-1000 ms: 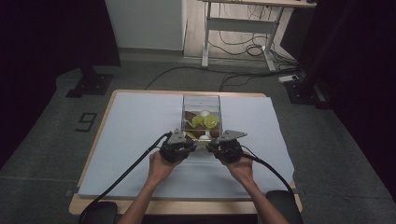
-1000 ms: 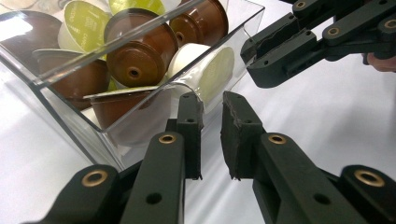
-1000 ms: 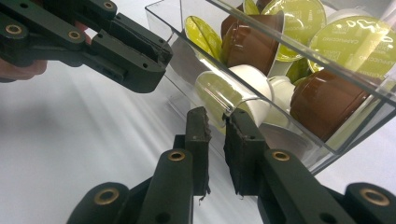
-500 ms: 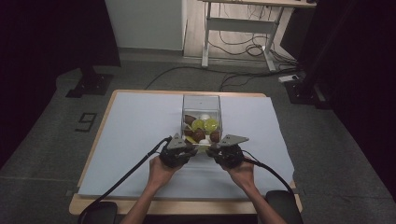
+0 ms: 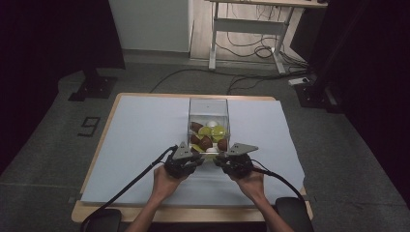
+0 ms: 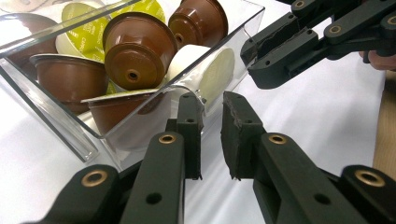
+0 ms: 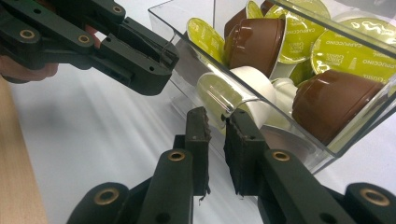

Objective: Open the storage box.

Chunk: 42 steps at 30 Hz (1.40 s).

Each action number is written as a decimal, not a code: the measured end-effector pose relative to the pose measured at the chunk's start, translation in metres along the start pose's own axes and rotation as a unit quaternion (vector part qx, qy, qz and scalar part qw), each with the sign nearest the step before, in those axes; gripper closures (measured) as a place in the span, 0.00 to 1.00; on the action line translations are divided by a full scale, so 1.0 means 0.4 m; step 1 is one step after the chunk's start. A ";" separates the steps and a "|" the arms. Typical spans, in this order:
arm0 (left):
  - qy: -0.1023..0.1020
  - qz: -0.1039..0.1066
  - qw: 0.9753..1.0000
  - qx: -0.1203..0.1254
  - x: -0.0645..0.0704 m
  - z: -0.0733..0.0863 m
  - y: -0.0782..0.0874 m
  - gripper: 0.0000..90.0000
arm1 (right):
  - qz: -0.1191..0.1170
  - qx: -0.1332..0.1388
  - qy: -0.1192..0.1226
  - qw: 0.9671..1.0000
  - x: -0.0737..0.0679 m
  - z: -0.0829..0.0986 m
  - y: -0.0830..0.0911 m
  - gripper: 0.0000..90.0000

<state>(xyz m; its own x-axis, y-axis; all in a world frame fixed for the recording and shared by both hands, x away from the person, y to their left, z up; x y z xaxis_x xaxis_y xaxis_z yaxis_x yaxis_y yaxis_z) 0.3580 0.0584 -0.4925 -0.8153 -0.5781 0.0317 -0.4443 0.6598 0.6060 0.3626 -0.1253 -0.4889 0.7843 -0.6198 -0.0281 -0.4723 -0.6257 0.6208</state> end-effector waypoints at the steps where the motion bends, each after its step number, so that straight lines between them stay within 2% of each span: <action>1: 0.000 0.000 1.000 0.000 0.000 0.000 0.000 0.86 | 0.000 0.000 0.000 1.000 0.000 0.000 0.000 0.88; 20: -0.004 0.004 1.000 0.008 0.045 0.023 0.016 0.86 | 0.000 -0.008 0.017 1.000 -0.043 0.022 0.018 0.86; 42: 0.003 0.009 1.000 0.007 0.076 0.041 0.037 0.86 | -0.012 -0.004 0.017 1.000 -0.073 0.039 0.036 0.86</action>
<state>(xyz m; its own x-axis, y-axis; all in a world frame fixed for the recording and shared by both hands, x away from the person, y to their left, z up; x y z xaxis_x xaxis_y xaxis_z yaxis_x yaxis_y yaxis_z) 0.3205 0.0583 -0.4956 -0.8212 -0.5686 0.0484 -0.4343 0.6777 0.5933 0.3266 -0.1237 -0.4913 0.8079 -0.5891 -0.0167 -0.4503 -0.6354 0.6273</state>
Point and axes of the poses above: each handheld gripper's, and its own axes: y roughly backward along the jaws, z roughly out of its underside, x roughly to its right, the point moved 4 cm from there along -y, roughly forward along the jaws, and after that the axes turned 4 degrees about -x, right-handed, at the moved point
